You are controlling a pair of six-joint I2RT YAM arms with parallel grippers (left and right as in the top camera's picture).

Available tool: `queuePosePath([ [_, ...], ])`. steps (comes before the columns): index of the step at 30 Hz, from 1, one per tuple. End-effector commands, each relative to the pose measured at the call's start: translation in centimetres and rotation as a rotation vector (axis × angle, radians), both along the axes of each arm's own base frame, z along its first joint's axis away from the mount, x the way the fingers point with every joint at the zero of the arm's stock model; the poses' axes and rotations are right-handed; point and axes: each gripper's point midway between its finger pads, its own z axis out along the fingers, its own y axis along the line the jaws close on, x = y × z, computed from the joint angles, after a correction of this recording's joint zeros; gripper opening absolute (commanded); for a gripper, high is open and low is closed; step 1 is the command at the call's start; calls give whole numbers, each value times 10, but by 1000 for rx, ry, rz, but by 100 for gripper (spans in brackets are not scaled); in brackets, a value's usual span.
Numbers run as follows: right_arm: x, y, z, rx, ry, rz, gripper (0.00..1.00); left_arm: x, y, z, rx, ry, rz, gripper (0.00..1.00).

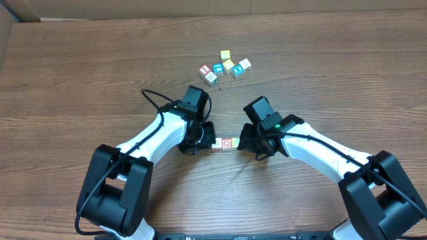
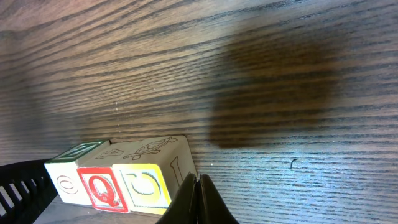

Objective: Flip 3 blocks
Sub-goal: 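Hold both grippers against the ends of the block row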

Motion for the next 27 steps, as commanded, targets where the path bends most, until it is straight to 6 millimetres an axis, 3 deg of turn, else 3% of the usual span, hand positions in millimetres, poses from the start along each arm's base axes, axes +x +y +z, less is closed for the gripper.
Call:
queuePosePath([
  [1, -2, 2, 2, -3, -13, 6, 4, 8, -6, 15, -24, -48, -24, 4],
  [27, -1, 2, 2, -20, -24, -17, 4, 13, -8, 16, -32, -69, -24, 4],
])
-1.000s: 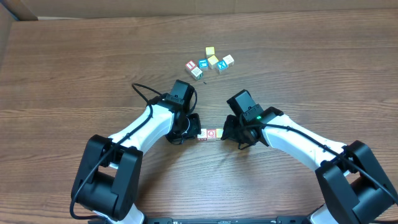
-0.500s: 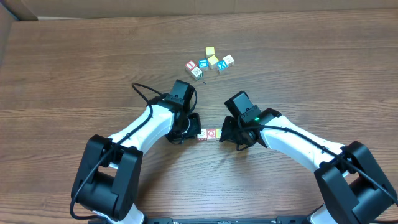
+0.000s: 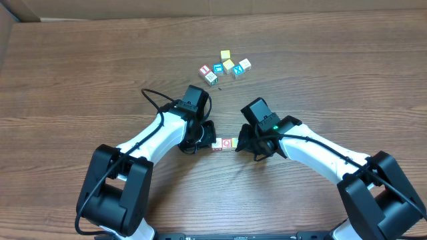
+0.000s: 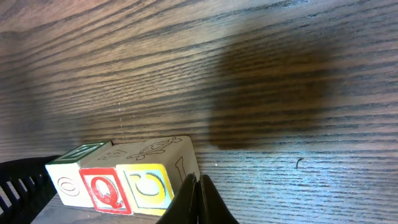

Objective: Flip 3 blocks
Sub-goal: 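Hold both grippers against the ends of the block row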

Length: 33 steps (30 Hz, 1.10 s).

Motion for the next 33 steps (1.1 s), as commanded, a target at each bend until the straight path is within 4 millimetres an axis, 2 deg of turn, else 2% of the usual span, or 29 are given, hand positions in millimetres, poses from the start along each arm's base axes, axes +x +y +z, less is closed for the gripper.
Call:
queuePosePath([
  [1, -1, -1, 2, -5, -7, -12, 4, 10, -7, 16, -26, -53, -24, 4],
  [29, 1, 3, 4, 22, -7, -32, 4, 10, -7, 16, -26, -53, -24, 4],
  [33, 2, 0, -1, 1, -8, -38, 4, 10, -7, 16, -26, -53, -24, 4],
])
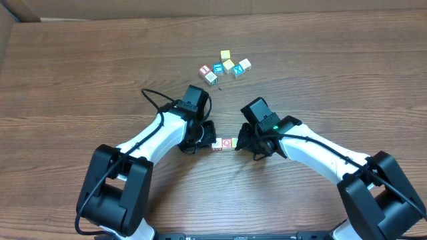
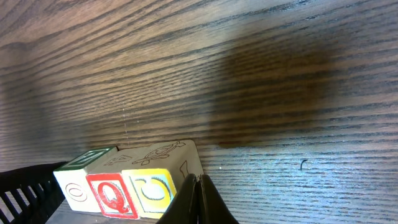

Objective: Flip 3 blocks
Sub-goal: 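Hold both grippers against the ends of the block row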

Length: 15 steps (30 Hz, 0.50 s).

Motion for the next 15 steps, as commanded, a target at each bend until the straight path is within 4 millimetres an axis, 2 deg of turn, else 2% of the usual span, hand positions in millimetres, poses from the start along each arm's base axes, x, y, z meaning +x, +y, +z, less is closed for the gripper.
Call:
queuePosePath([
  [1, 0, -1, -4, -13, -5, -5, 4, 9, -7, 16, -26, -52, -24, 4],
  [15, -3, 6, -8, 18, 20, 10, 4, 9, -7, 16, -26, -52, -24, 4],
])
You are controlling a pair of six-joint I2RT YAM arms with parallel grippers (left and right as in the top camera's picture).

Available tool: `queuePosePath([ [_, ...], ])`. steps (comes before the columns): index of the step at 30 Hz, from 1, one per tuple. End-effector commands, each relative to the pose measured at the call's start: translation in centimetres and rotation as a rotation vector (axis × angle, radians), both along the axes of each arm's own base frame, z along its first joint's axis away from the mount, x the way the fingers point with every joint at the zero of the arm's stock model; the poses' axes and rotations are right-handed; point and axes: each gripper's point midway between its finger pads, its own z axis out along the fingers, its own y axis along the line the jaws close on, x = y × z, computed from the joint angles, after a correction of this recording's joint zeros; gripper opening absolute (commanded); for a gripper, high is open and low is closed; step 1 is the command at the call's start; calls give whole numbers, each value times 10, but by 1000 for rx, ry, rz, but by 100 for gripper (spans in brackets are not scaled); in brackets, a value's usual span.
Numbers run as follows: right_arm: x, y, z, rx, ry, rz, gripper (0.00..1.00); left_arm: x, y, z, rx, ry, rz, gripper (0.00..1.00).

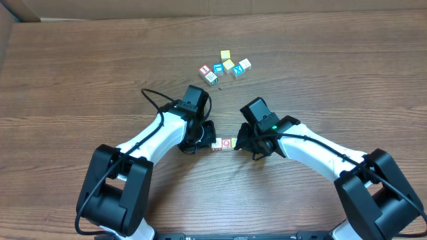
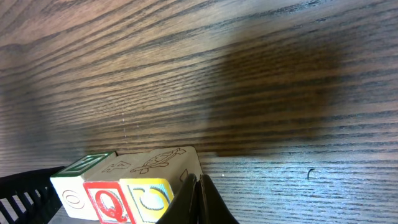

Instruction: Flip 3 blocks

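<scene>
Three letter blocks stand in a row on the table between my two grippers. In the right wrist view they are a green-topped block point(image 2: 79, 184), a red Q block point(image 2: 109, 202) and a yellow block point(image 2: 149, 199) with a turtle drawing on top. My right gripper point(image 2: 198, 182) is shut with nothing in it, its tips against the yellow block's right side. From overhead the row point(image 1: 223, 143) lies between the right gripper point(image 1: 242, 143) and the left gripper point(image 1: 204, 138). A black left finger point(image 2: 25, 194) stands at the row's left end.
A loose cluster of several more letter blocks point(image 1: 225, 65) lies farther back on the wooden table point(image 1: 80, 80). Both arms reach in from the near edge, and a cable loops off the left arm point(image 1: 152, 98).
Hardly anything differs. The right wrist view has shifted slightly, so the row sits a little lower and further left in it. The right gripper stays shut against the yellow block.
At every earlier moment the three blocks stood in a row between the two grippers, with the right gripper shut beside the yellow block. Only small shifts of the right wrist show. The blocks keep the same faces up now.
</scene>
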Motion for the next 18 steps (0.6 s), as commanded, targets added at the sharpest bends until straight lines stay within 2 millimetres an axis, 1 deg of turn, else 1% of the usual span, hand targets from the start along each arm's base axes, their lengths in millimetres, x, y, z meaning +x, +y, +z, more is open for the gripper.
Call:
queuePosePath([
  [1, -5, 3, -4, 10, 20, 8, 4, 10, -7, 16, -27, -53, -25, 4],
  [9, -12, 13, -1, 68, 61, 26, 4, 11, -8, 16, -30, -63, -36, 4],
  [13, -17, 14, -1, 86, 101, -17, 4, 11, -8, 16, -30, -63, -36, 4],
  [18, -22, 11, -3, 81, 143, -70, 4, 14, -10, 17, -41, -74, -39, 4],
])
